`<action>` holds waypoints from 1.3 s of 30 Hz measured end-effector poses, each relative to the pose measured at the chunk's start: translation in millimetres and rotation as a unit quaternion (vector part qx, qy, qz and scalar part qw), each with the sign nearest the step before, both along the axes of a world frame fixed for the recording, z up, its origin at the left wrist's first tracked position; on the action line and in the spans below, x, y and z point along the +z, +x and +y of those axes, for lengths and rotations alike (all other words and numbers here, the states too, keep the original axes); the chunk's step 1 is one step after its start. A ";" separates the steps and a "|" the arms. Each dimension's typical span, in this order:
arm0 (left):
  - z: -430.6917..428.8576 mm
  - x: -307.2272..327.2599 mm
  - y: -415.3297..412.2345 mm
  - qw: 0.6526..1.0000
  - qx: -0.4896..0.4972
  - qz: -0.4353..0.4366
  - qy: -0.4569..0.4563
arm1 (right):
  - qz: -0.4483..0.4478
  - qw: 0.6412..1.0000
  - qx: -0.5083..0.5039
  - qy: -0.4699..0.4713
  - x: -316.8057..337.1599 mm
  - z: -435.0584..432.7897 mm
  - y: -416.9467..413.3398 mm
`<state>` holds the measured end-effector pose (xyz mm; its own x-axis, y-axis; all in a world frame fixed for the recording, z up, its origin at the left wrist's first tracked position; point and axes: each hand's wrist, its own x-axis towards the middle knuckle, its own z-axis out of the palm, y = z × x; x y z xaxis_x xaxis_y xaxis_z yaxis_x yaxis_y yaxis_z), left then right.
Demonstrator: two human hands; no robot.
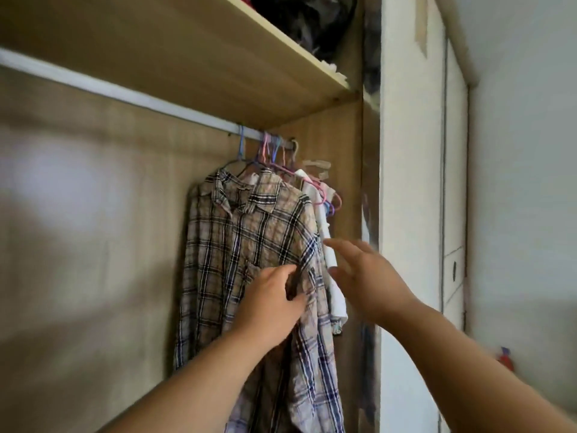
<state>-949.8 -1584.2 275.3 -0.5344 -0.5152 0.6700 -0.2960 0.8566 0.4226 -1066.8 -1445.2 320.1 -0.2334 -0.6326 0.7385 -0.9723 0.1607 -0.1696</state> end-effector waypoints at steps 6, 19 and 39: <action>-53.7 18.8 5.5 0.997 0.077 0.018 -0.001 | 0.045 0.996 0.070 -0.018 84.9 -90.0 -34.8; -94.0 -4.9 69.1 0.987 0.160 0.006 -0.006 | 0.087 0.993 0.009 0.079 164.2 -212.5 -40.5; -115.8 126.3 37.1 0.982 0.158 0.076 -0.070 | 0.150 0.983 0.045 -0.100 177.3 -116.4 -99.7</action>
